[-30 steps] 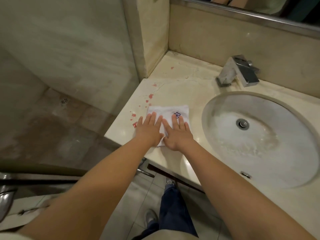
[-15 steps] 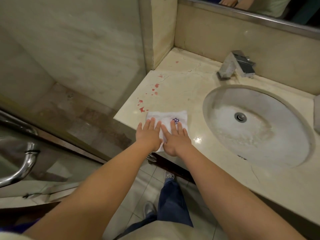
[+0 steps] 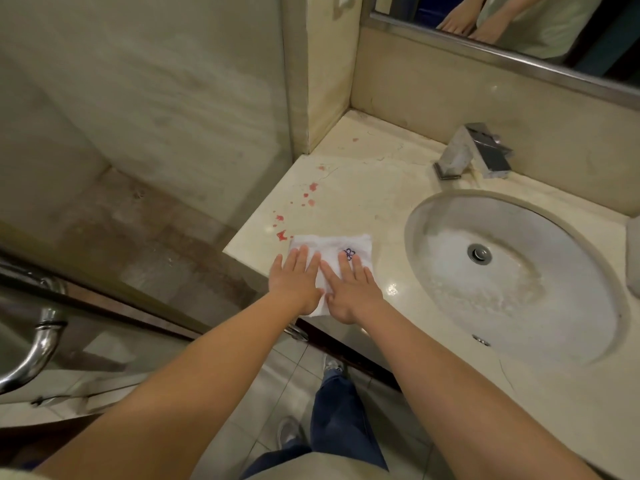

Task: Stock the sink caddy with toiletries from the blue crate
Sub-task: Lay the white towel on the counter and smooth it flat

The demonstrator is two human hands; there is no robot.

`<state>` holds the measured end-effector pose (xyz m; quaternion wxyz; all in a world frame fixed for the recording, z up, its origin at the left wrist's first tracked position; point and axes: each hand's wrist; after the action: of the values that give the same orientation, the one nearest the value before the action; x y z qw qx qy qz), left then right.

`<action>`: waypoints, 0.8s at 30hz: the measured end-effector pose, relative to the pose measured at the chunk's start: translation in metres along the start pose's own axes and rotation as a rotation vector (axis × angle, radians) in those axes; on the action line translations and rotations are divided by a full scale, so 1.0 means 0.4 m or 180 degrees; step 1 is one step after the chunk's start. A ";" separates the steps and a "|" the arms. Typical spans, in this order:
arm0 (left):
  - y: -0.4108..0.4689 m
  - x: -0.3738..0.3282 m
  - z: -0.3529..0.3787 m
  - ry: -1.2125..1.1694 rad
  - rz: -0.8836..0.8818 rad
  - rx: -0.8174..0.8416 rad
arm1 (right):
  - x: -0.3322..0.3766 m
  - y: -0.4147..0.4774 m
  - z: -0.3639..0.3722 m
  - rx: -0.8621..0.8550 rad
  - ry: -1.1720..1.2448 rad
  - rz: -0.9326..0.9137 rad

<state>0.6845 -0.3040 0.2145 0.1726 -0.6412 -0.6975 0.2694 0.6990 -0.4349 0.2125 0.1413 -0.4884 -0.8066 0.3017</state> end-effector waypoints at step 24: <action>0.417 -0.018 -0.323 -0.0215 -0.0017 0.0027 | -0.213 0.371 -0.294 -0.0204 0.0062 0.0042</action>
<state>0.8949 -0.2857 0.2186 0.1524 -0.6292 -0.7034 0.2934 0.9058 -0.4176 0.2169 0.1315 -0.5008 -0.8112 0.2718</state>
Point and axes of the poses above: each hand's wrist, its own y-axis towards the middle knuckle, its own z-axis out of the palm, x = y × z, and after that the axes turned 13 degrees about -y, right-handed
